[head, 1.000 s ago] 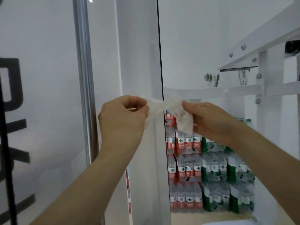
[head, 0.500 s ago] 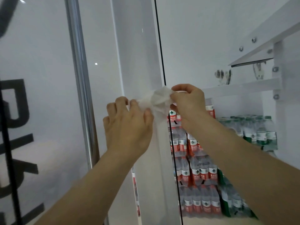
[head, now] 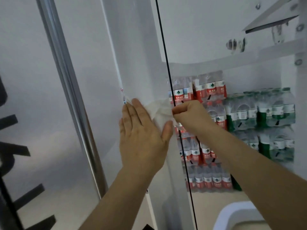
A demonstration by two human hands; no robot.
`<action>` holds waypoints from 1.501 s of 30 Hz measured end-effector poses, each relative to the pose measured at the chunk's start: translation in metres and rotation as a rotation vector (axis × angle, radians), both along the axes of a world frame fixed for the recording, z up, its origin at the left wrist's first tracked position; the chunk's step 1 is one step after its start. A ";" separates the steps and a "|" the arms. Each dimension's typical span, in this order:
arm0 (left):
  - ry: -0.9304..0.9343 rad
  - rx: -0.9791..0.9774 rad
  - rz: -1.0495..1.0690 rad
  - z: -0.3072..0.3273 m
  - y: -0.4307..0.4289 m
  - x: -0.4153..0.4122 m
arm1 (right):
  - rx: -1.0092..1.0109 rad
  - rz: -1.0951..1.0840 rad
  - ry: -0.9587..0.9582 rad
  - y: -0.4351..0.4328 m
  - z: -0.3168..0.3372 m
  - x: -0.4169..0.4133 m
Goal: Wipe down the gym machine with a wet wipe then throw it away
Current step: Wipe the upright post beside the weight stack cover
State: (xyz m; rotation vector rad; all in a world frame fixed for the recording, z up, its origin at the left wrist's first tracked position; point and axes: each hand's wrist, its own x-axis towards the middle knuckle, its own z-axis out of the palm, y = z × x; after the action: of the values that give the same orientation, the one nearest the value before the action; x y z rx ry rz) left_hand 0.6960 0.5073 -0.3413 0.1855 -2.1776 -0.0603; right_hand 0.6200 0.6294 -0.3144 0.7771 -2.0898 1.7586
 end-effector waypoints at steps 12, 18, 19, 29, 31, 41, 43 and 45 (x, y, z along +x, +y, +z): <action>-0.080 -0.174 0.096 -0.060 -0.004 0.021 | -0.188 0.118 0.001 -0.036 -0.065 0.045; -0.300 0.021 -0.101 -0.096 -0.018 0.041 | -0.013 -0.044 0.123 -0.030 -0.065 0.037; -0.312 0.069 -0.139 -0.096 -0.019 0.042 | -0.019 -0.055 0.149 -0.030 -0.067 0.037; -0.308 0.205 -0.215 -0.125 0.000 0.051 | 0.168 -0.087 -0.108 -0.029 -0.191 0.051; -0.308 0.239 -0.243 -0.128 0.001 0.055 | 0.142 -0.141 0.023 -0.034 -0.175 0.049; -0.361 0.379 -0.251 -0.146 0.017 0.059 | 0.049 -0.052 -0.113 -0.031 -0.205 0.048; -0.374 0.408 -0.248 -0.150 0.020 0.061 | 0.174 -0.018 -0.242 -0.023 -0.228 0.053; -0.375 0.426 -0.262 -0.154 0.020 0.063 | 0.272 0.032 -0.325 -0.016 -0.235 0.060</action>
State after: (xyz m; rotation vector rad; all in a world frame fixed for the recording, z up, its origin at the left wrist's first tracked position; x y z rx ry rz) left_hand 0.7589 0.5272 -0.4956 0.1592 -2.5284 -0.6903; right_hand 0.6804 0.6136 -0.5493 0.6276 -2.5841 1.7344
